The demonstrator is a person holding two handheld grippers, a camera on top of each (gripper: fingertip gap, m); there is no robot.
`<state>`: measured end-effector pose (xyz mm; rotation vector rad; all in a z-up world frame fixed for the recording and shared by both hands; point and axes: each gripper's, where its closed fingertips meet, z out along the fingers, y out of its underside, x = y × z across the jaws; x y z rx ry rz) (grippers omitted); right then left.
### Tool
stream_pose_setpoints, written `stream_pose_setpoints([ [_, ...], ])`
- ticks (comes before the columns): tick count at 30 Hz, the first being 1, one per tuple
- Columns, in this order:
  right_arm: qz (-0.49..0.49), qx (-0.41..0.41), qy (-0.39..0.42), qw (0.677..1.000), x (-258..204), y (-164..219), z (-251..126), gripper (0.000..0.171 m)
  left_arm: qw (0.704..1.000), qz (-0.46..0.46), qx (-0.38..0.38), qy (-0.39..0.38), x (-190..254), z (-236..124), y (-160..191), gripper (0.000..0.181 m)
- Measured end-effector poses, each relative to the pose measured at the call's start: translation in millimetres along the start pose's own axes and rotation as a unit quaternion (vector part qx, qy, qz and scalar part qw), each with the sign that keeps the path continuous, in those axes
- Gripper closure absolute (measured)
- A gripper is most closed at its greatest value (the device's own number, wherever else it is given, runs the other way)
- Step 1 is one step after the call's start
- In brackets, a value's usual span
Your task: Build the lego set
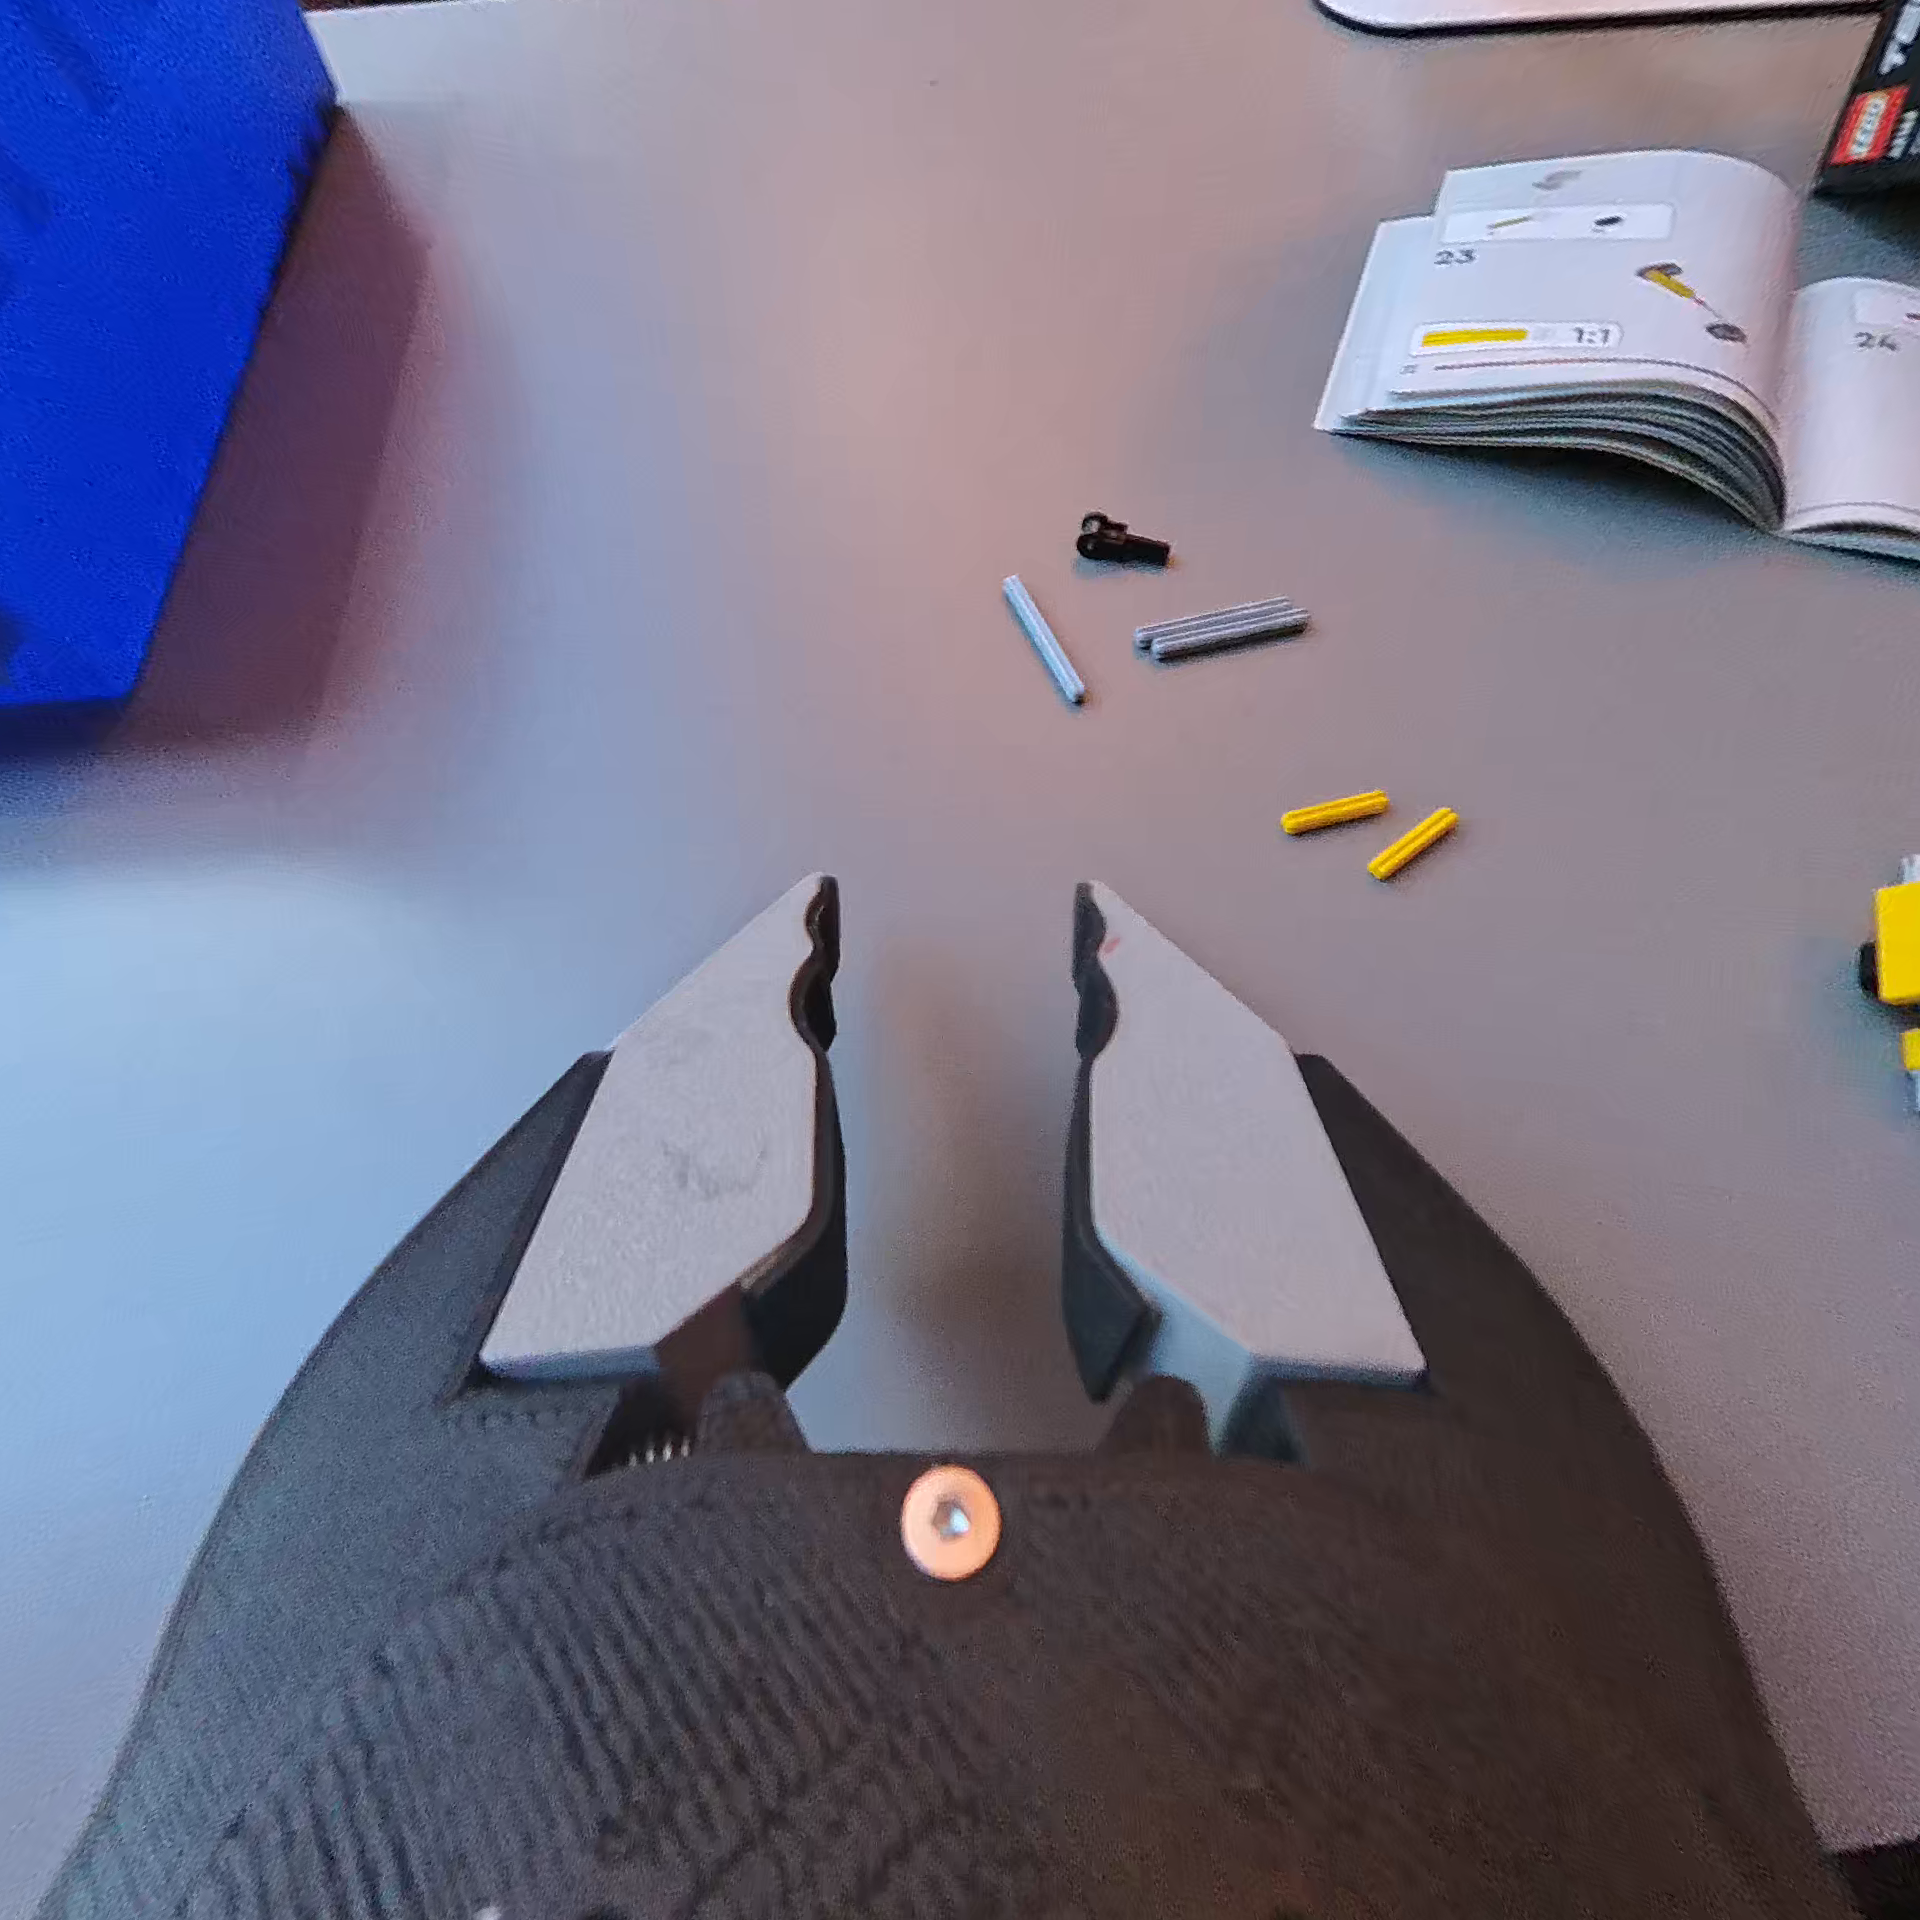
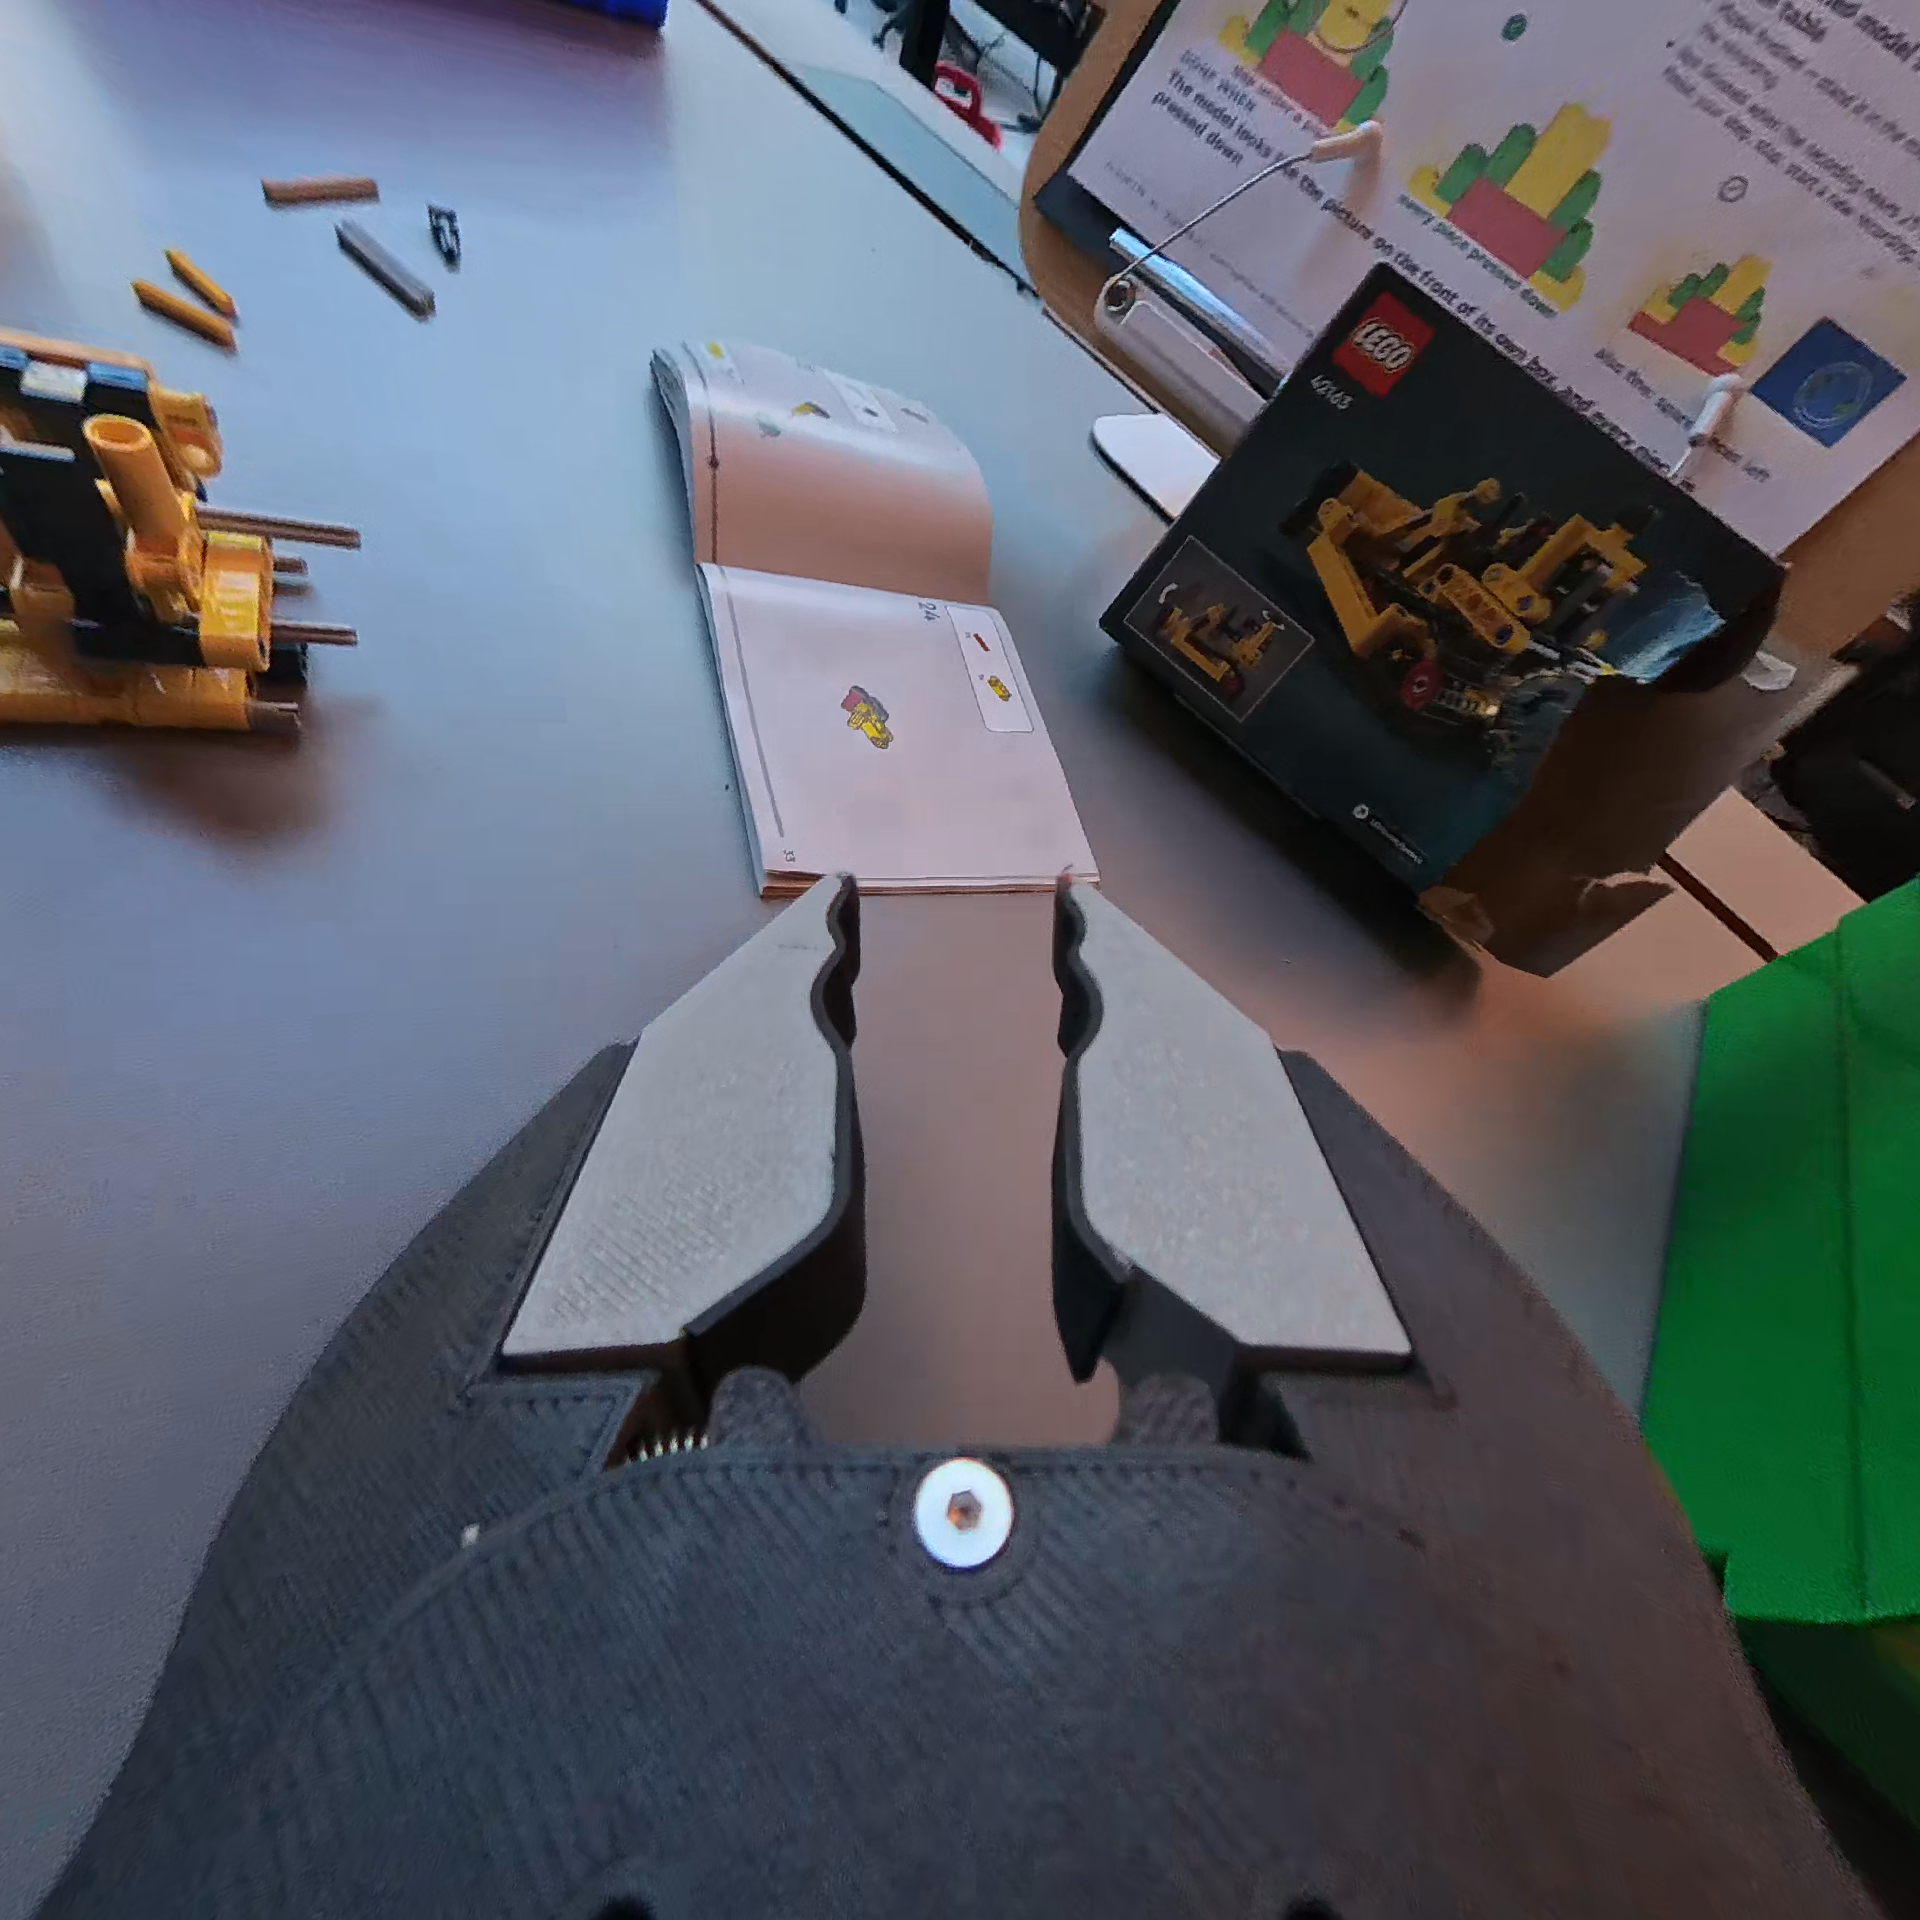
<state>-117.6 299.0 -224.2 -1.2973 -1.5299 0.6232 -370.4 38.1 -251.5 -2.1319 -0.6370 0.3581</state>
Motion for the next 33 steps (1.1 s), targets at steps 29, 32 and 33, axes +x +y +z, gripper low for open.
stream_pose_setpoints([
  [29,0.027,0.120,-0.175,0.977,-63.6,-47.2,-18.3,0.134,0.987,0.161,0.003,0.027,11.1,27.9,-15.3,0.142],
  [32,0.017,0.113,-0.161,0.980,-61.1,-43.9,-17.7,0.134,0.989,0.147,0.002,0.024,7.6,28.2,-16.1,0.142],
  [33,0.011,0.111,-0.158,0.981,-61.5,-42.9,-17.6,0.134,0.990,0.140,0.002,0.023,6.1,28.1,-16.6,0.142],
])
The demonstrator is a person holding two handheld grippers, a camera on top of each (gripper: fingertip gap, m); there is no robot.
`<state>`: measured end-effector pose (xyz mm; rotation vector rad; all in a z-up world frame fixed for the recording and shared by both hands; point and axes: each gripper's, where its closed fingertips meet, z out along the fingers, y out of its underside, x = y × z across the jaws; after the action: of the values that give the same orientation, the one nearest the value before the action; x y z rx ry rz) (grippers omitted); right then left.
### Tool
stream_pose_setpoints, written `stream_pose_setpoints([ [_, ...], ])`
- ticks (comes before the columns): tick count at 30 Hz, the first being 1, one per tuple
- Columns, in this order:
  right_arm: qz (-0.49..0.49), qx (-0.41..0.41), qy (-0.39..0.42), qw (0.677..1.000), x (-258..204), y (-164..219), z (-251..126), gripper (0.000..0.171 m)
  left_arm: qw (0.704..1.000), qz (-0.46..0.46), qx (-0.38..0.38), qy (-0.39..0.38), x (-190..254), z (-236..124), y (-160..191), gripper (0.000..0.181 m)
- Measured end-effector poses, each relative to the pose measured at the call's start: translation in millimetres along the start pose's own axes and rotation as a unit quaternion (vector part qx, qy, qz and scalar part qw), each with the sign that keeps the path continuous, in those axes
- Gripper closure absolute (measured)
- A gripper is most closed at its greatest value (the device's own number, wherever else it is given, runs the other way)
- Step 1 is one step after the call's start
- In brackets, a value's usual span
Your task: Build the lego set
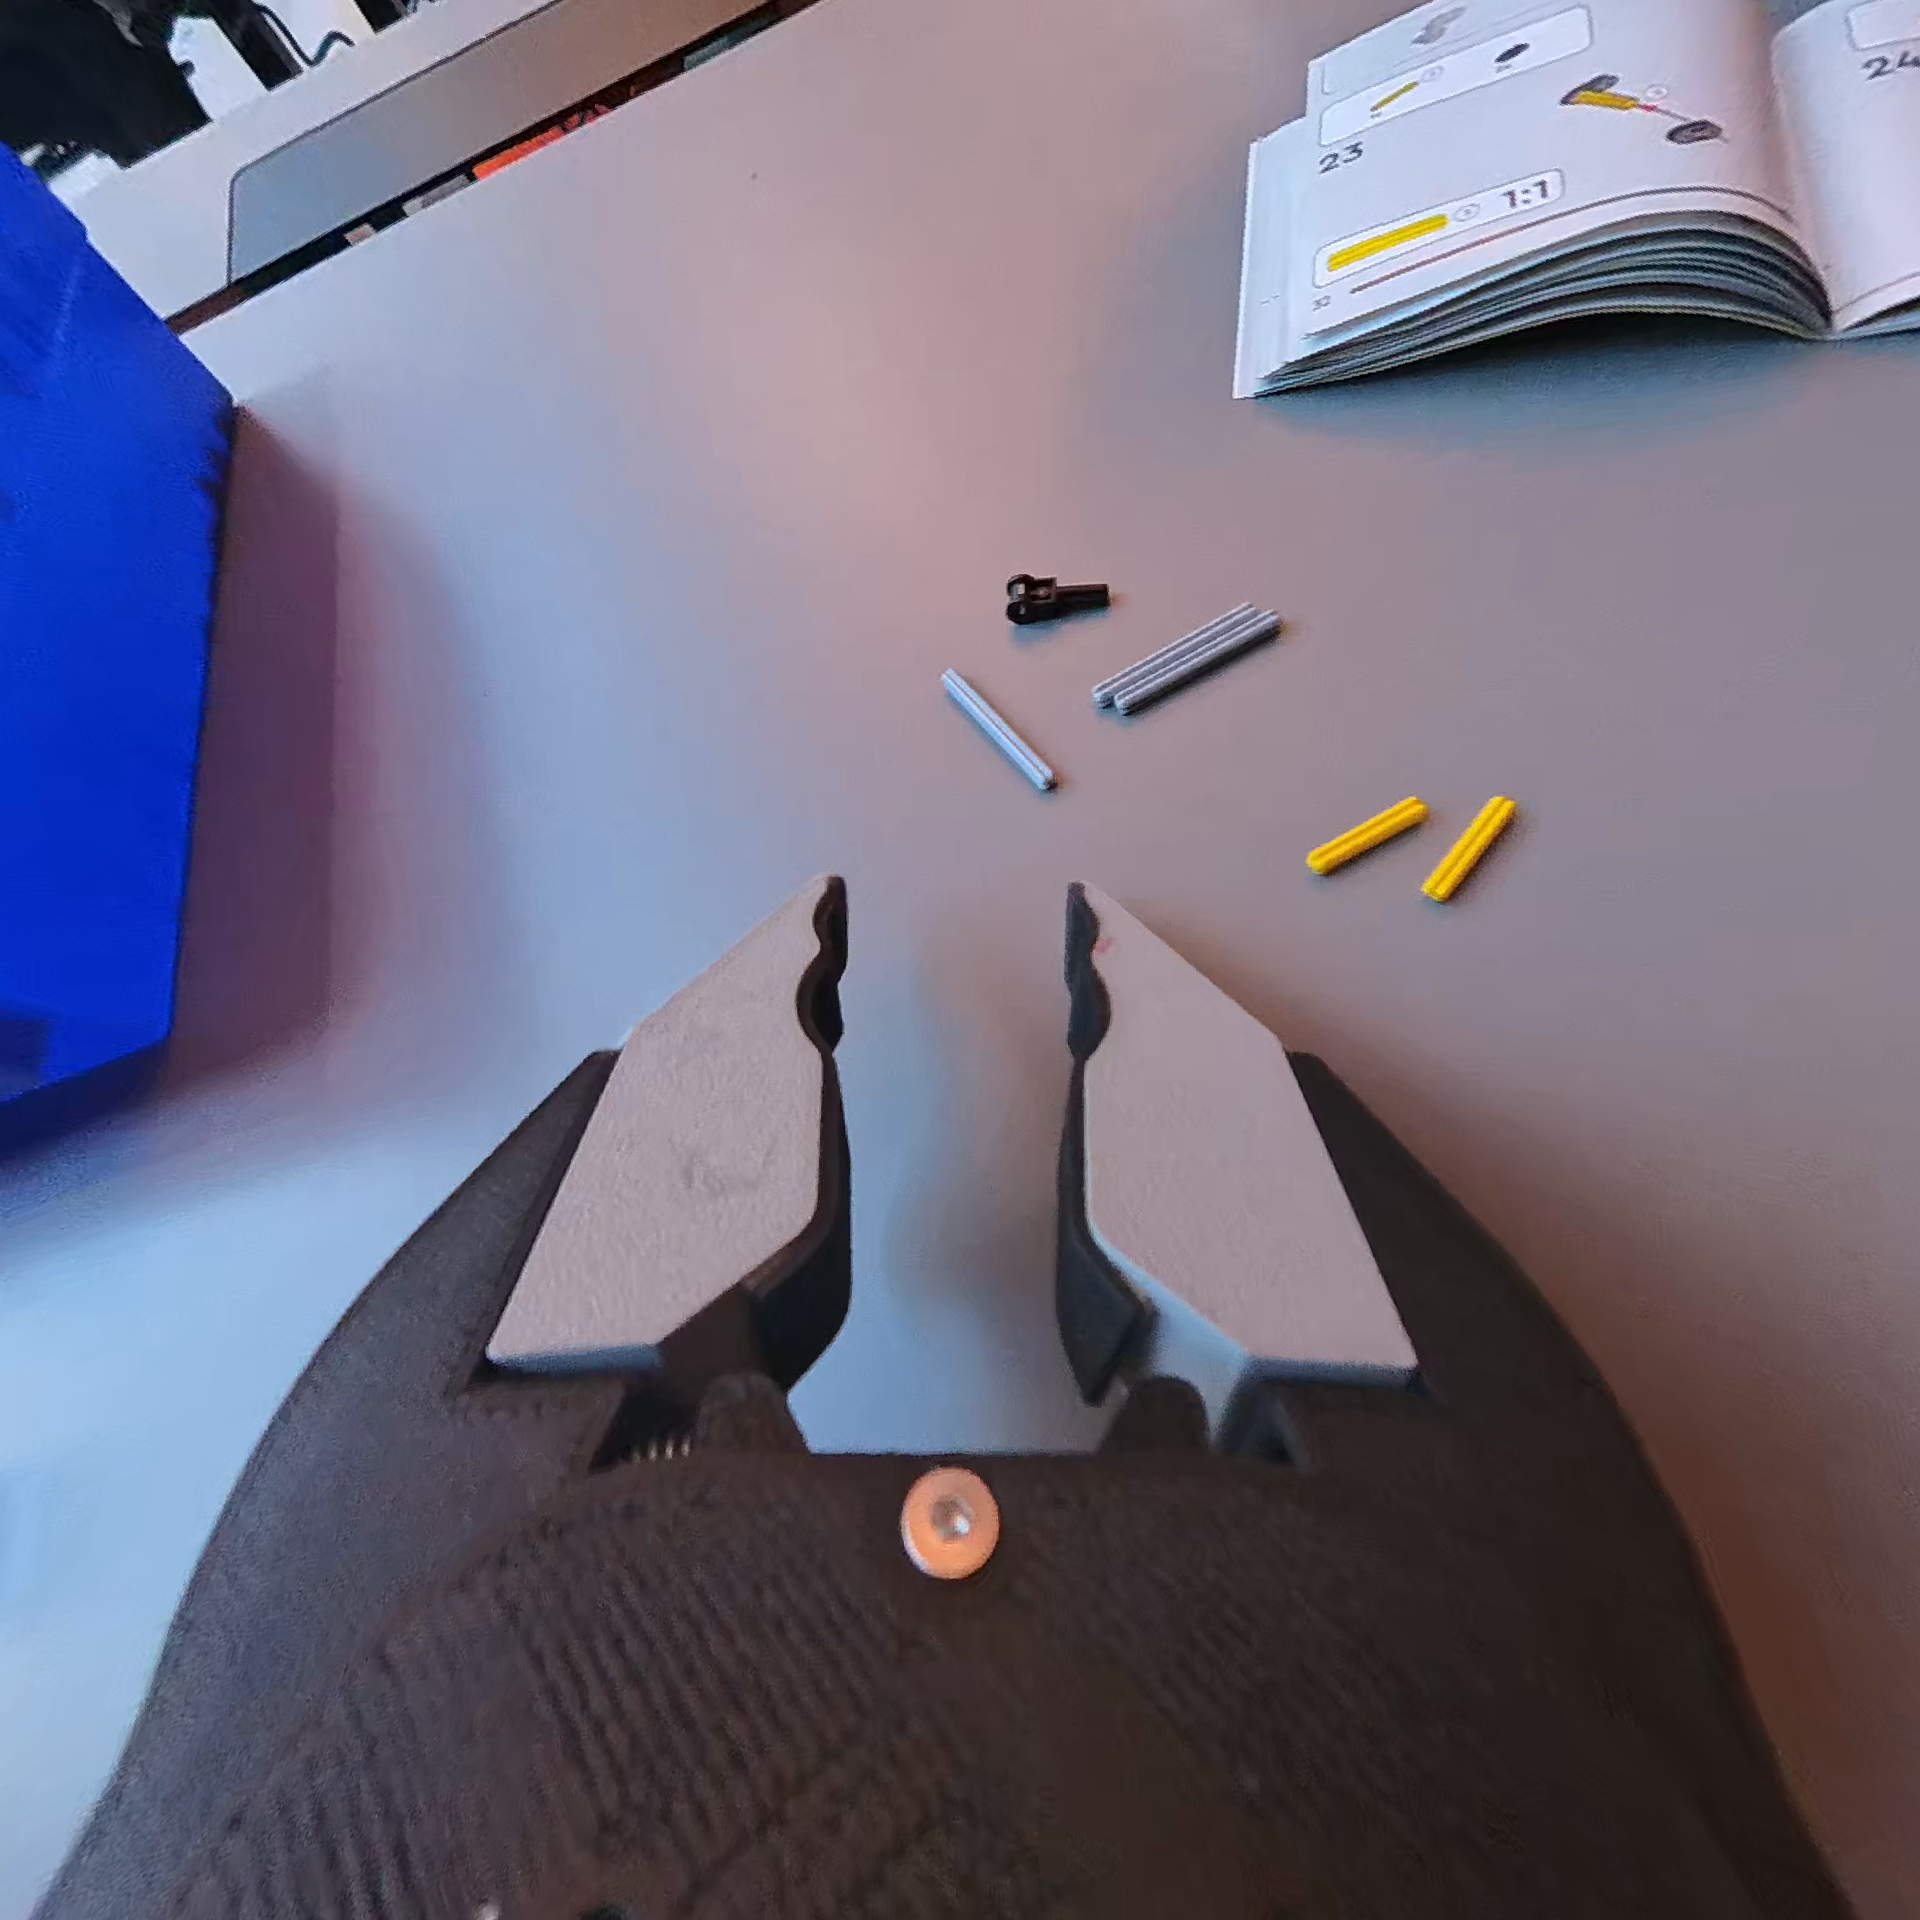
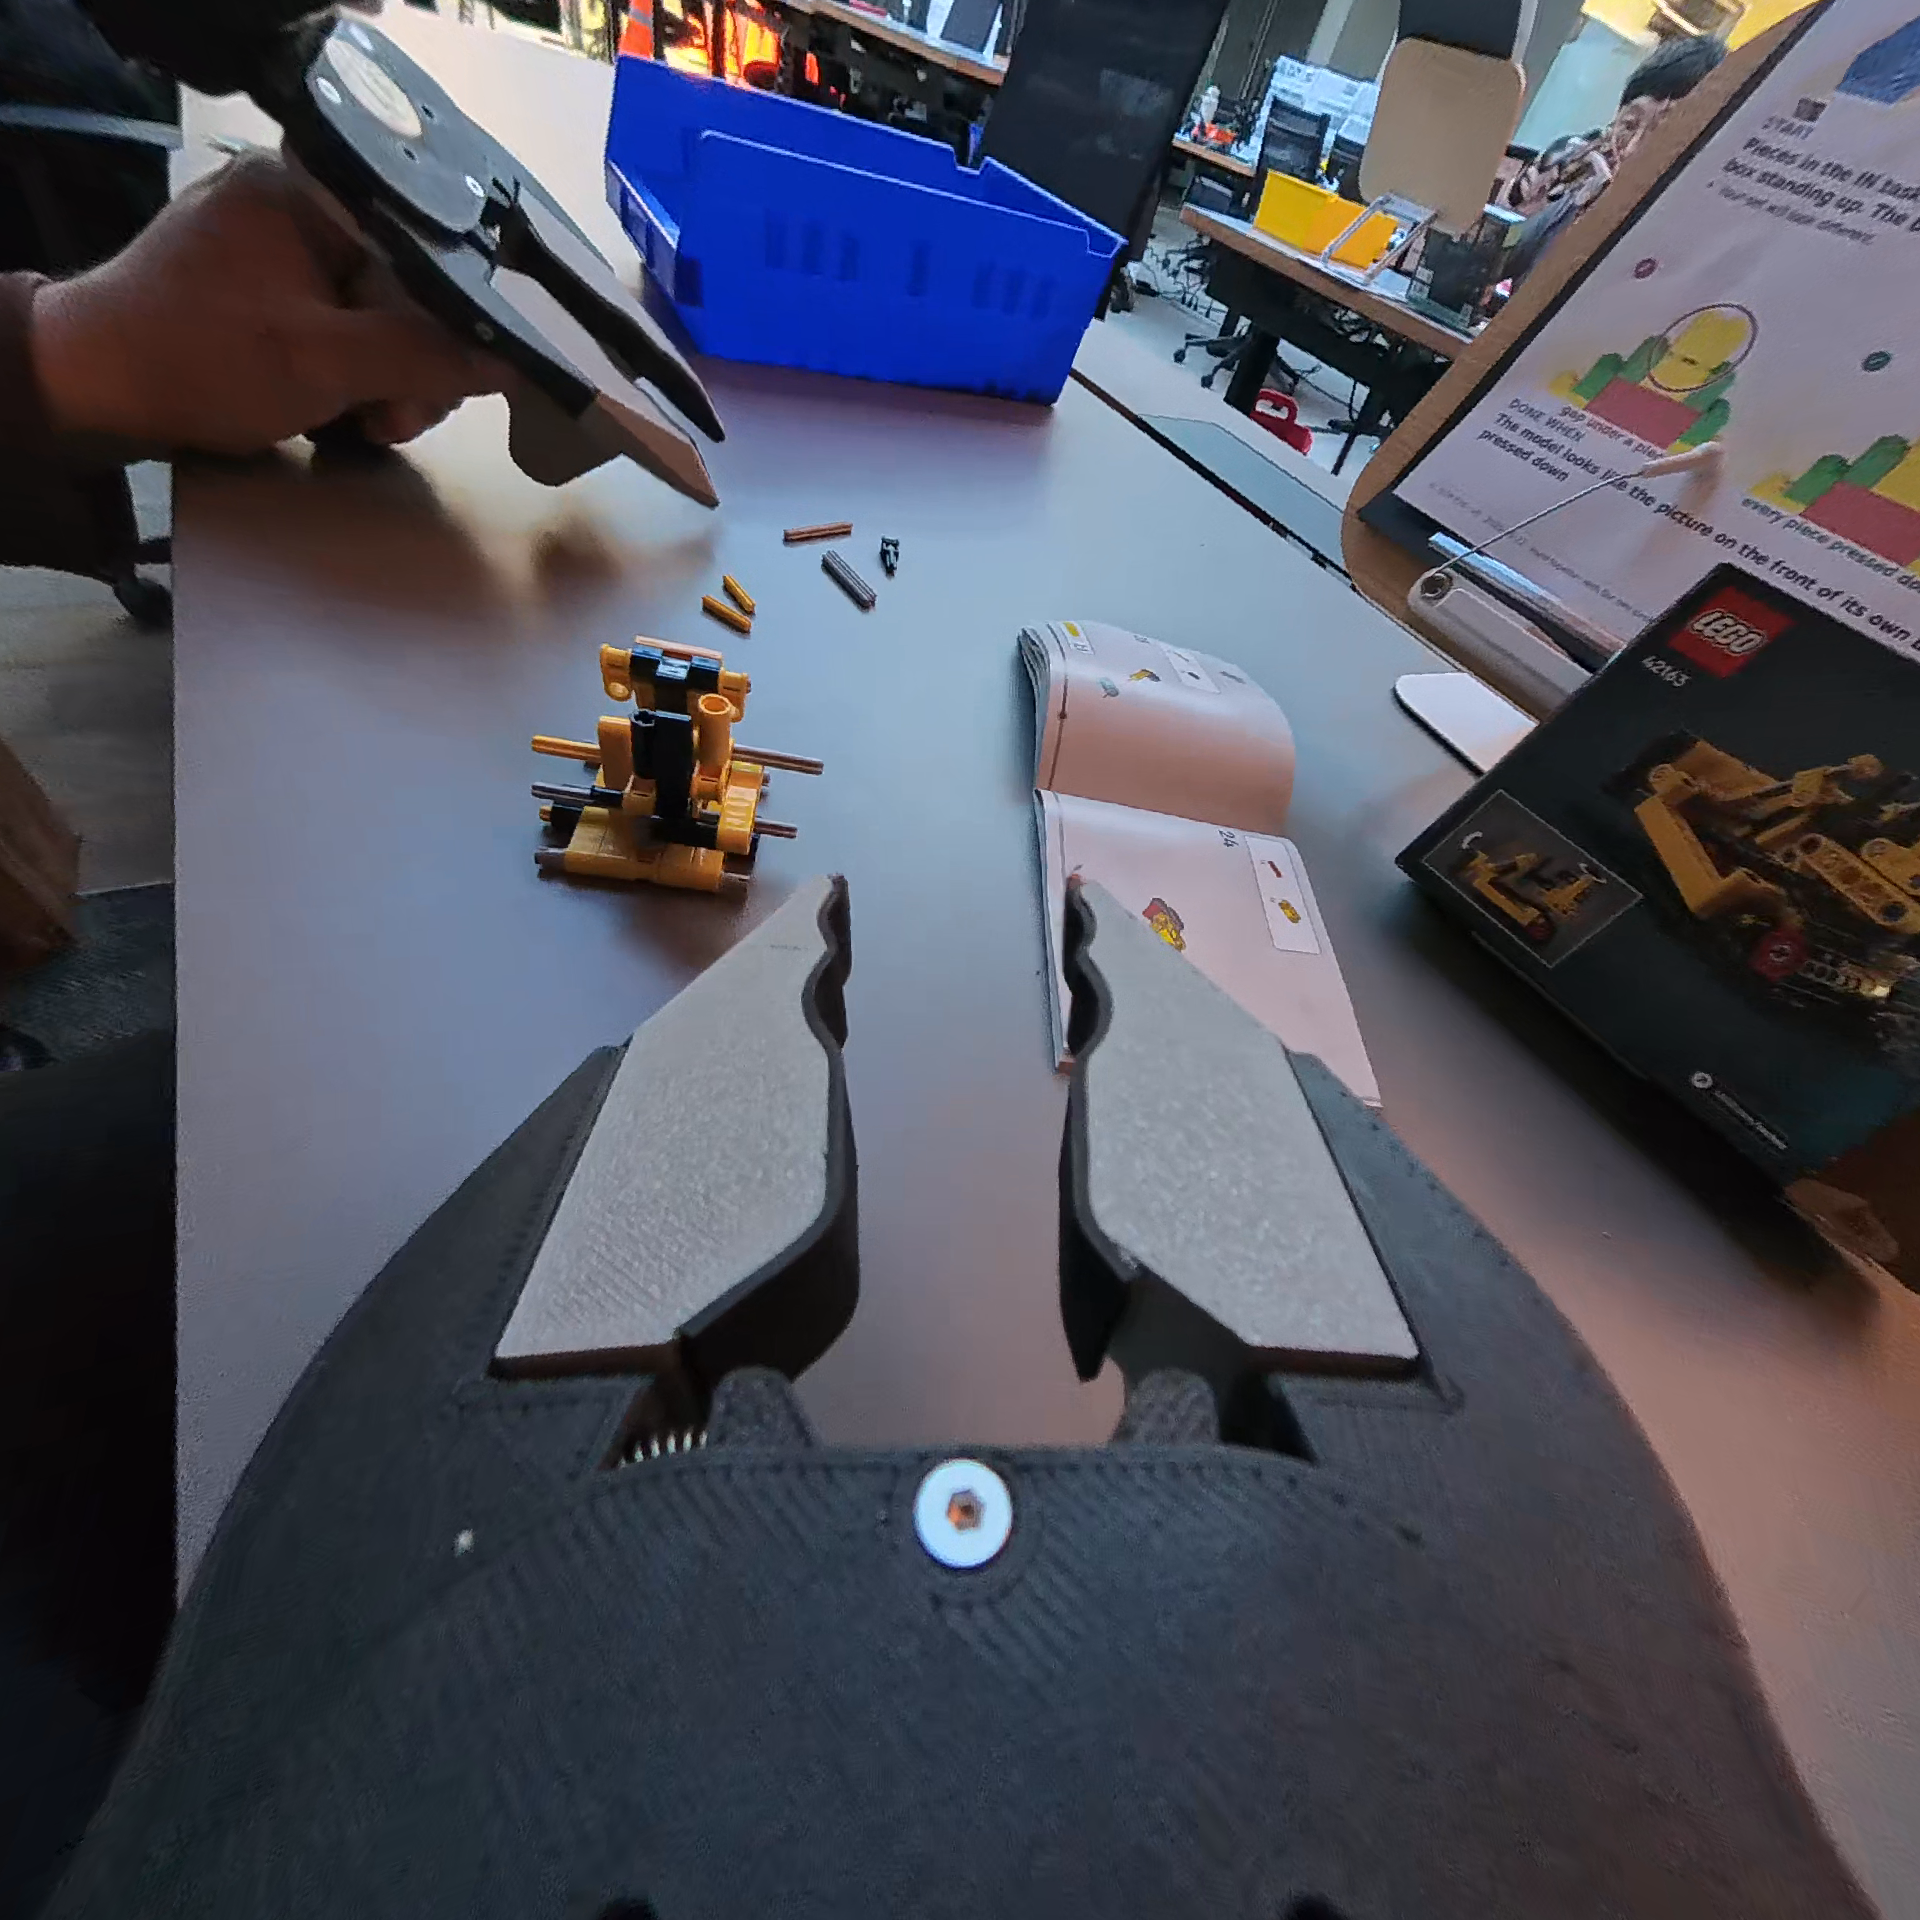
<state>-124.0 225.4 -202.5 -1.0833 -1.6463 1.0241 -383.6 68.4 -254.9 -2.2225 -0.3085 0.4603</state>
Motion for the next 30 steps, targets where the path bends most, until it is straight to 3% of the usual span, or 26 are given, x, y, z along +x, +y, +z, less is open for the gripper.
stream_pose_setpoints([
  [10,-0.005,0.008,-0.047,0.999,-19.6,-2.8,-0.4,0.120,1.000,-0.012,0.010,-0.009,-4.2,-2.3,-2.1,0.134],
  [19,0.030,0.031,0.008,0.999,13.9,-13.6,-21.2,0.113,1.000,-0.005,0.018,-0.003,-1.5,-4.1,-4.0,0.133],
  [22,0.005,-0.001,0.149,0.989,76.6,-12.6,-58.7,0.124,1.000,-0.004,0.027,0.002,0.0,-6.1,-6.0,0.133],
  [25,0.031,-0.050,0.313,0.948,163.8,5.8,-123.2,0.122,0.999,-0.016,0.035,0.016,0.6,-7.7,-7.6,0.133],
  [27,0.071,-0.080,0.329,0.938,198.5,29.5,-145.2,0.112,0.999,-0.025,0.033,0.027,1.3,-7.4,-7.3,0.133],
  [30,0.150,-0.159,0.302,0.928,224.2,79.5,-141.0,0.100,0.999,-0.030,0.032,0.032,1.3,-7.1,-6.9,0.133],
])
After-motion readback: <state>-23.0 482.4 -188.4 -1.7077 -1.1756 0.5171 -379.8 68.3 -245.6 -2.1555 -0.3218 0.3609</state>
